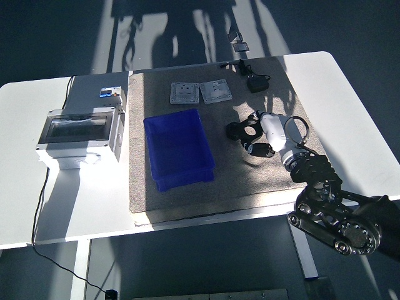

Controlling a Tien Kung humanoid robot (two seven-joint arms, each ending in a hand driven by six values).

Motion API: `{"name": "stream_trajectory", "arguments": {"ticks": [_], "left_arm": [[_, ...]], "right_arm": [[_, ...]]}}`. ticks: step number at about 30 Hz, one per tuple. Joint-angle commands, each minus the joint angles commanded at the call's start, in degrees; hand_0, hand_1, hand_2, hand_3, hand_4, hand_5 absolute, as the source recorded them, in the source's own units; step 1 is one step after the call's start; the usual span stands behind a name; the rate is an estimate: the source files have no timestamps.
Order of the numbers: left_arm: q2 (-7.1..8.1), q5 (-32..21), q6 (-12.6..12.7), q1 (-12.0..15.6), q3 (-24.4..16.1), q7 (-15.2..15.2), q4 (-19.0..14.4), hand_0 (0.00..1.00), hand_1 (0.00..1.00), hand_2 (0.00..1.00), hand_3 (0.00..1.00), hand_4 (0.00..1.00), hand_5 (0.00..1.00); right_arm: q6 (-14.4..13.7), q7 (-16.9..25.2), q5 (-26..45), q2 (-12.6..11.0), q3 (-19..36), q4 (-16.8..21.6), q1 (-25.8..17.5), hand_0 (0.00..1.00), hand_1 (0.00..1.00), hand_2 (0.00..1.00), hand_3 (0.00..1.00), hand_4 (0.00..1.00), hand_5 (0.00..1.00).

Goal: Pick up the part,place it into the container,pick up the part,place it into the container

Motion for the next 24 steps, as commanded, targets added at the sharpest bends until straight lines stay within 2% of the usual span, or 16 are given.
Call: {"name": "stream_trajectory", "arguments": {"ticks": [3,4,5,8,10,11,16,17,22,23,24], "left_arm": [[-0.07,0.17,0.0,0.01,-0.08,0.0,0.0,0.679,0.653,0.703,0.568,0.567,0.469],[-0.1,0.2,-0.01,0.01,-0.09,0.0,0.0,0.679,0.653,0.703,0.568,0.567,0.469],[-0.14,0.25,-0.01,0.01,-0.13,0.02,0.0,0.678,0.653,0.704,0.57,0.573,0.481],[-0.31,0.43,-0.05,-0.13,-0.23,0.06,0.0,0.678,0.653,0.704,0.57,0.573,0.481],[-0.38,0.35,-0.05,-0.21,-0.18,0.06,0.0,0.678,0.653,0.704,0.57,0.573,0.481],[-0.39,0.22,-0.05,-0.22,-0.11,0.05,0.0,0.679,0.652,0.704,0.57,0.579,0.502],[-0.42,-0.05,-0.12,-0.27,0.06,0.07,0.0,0.679,0.652,0.704,0.57,0.579,0.502],[-0.42,0.0,-0.17,-0.28,0.08,0.08,0.0,0.678,0.652,0.704,0.57,0.58,0.508],[-0.43,0.58,-0.32,-0.26,-0.09,0.14,0.0,0.678,0.652,0.704,0.57,0.58,0.508],[-0.42,0.68,-0.33,-0.27,-0.13,0.14,0.0,0.678,0.644,0.703,0.566,0.58,0.506],[-0.42,0.77,-0.34,-0.29,-0.17,0.14,0.0,0.678,0.644,0.703,0.566,0.58,0.506]], "right_arm": [[-1.63,2.78,1.78,0.64,-1.46,1.98,1.57,0.301,0.204,0.465,0.598,0.305,0.026],[-1.27,4.11,1.99,1.02,-2.36,2.91,2.34,0.301,0.204,0.465,0.598,0.305,0.026],[-0.26,5.5,1.9,1.46,-3.53,3.78,3.19,0.497,0.271,0.497,0.601,0.313,0.041],[3.72,7.86,1.48,2.77,-7.16,4.47,5.51,0.497,0.271,0.497,0.601,0.313,0.041],[6.54,7.17,0.86,3.37,-9.41,3.98,6.47,0.497,0.271,0.497,0.601,0.313,0.041],[7.85,6.49,0.45,3.61,-10.28,3.62,6.79,0.701,0.59,0.648,0.646,0.504,0.217],[13.37,3.8,-2.3,4.3,-11.56,2.34,7.47,0.701,0.59,0.648,0.646,0.504,0.217],[13.71,3.6,-3.07,4.34,-11.51,2.29,7.56,0.998,0.923,0.878,0.854,0.684,0.445],[13.53,3.46,-4.85,4.44,-11.38,2.26,7.82,0.998,0.923,0.878,0.854,0.684,0.445],[13.45,3.48,-4.82,4.45,-11.42,2.23,7.83,0.998,0.99,0.94,0.942,0.937,0.637],[13.42,3.46,-4.78,4.46,-11.46,2.21,7.85,0.998,0.99,0.94,0.942,0.937,0.637]]}}
